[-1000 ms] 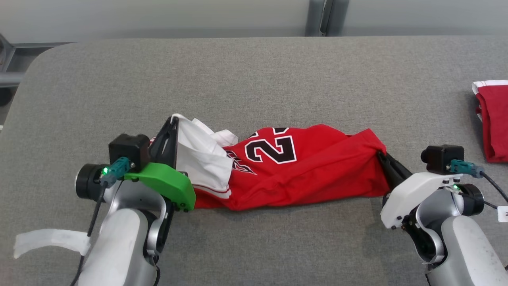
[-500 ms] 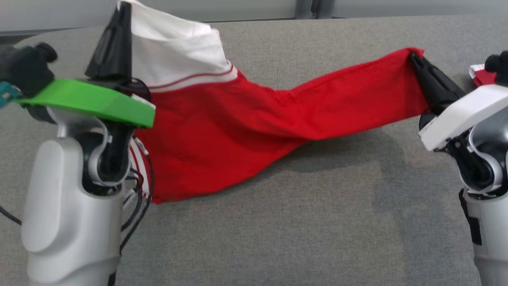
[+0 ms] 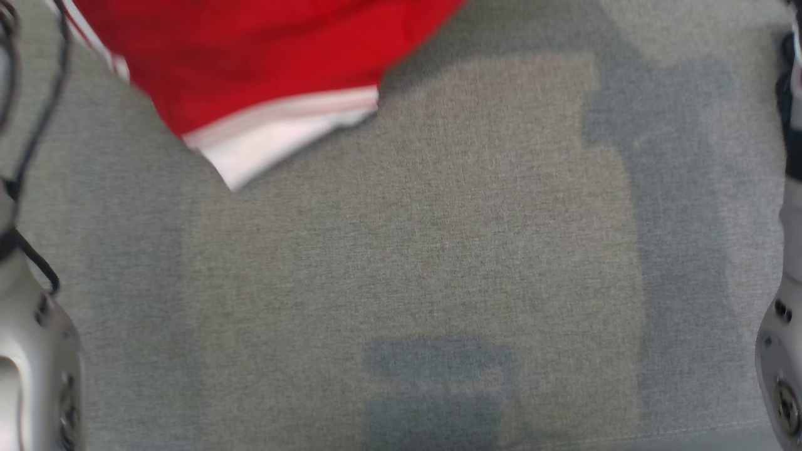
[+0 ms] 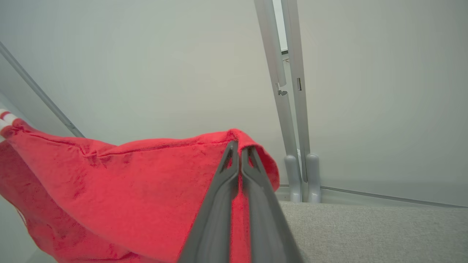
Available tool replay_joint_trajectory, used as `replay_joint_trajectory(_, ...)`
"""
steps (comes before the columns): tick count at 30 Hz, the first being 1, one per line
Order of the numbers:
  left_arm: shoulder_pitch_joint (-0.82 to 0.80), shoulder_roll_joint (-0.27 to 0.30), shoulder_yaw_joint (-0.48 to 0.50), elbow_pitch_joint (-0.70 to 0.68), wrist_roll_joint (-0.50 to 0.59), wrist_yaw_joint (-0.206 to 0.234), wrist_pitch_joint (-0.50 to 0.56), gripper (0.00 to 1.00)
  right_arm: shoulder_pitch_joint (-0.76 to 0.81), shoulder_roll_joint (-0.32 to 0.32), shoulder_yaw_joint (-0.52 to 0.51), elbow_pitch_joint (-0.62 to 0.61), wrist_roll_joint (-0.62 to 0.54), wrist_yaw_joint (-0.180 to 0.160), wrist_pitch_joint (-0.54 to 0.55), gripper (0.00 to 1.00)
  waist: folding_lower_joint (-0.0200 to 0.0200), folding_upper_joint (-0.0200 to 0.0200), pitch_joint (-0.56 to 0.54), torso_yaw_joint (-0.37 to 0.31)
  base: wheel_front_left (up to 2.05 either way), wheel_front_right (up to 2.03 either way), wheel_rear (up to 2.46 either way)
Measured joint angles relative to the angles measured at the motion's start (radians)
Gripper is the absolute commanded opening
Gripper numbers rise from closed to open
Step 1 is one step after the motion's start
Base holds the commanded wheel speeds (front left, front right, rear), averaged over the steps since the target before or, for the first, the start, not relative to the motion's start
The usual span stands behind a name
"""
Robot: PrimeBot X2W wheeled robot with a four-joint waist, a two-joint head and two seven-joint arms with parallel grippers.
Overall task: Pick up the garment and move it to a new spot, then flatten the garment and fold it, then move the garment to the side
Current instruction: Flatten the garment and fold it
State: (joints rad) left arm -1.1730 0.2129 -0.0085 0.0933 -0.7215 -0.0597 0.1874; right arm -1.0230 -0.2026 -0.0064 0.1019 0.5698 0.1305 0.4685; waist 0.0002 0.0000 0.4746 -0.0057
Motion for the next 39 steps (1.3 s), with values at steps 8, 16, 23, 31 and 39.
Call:
replay_joint_trajectory(8,-0.316,0.029,0.002,0.120,0.065,-0.007,-0.112,0.00,-0.244,0.048,-0.024,0.201,-0.119,0.000,-0.179,0.00,0.0001,0.0000,0.134,-0.031,0.00,0.00,0.00)
replay_joint_trajectory(16,-0.528,0.032,-0.017,0.240,0.131,-0.025,-0.267,0.00,-0.459,0.098,-0.111,0.397,-0.260,0.000,-0.393,0.00,0.0000,0.0000,0.184,-0.080,0.00,0.00,0.00)
replay_joint_trajectory(23,-0.566,0.001,-0.053,0.283,0.135,-0.043,-0.325,0.00,-0.513,0.108,-0.081,0.500,-0.277,0.000,-0.427,0.00,-0.0002,0.0000,0.192,-0.087,0.00,0.00,0.00)
replay_joint_trajectory(31,-0.328,0.009,-0.083,0.263,0.104,-0.054,-0.313,0.00,-0.430,0.046,0.056,0.566,-0.264,0.000,-0.356,0.00,-0.0002,0.0000,0.237,-0.063,0.00,0.00,0.00)
replay_joint_trajectory(39,-0.036,0.030,-0.071,0.151,0.021,-0.063,-0.323,0.00,-0.257,-0.076,0.188,0.502,-0.150,0.000,-0.207,0.00,-0.0002,0.0000,0.206,-0.034,0.00,0.00,0.00)
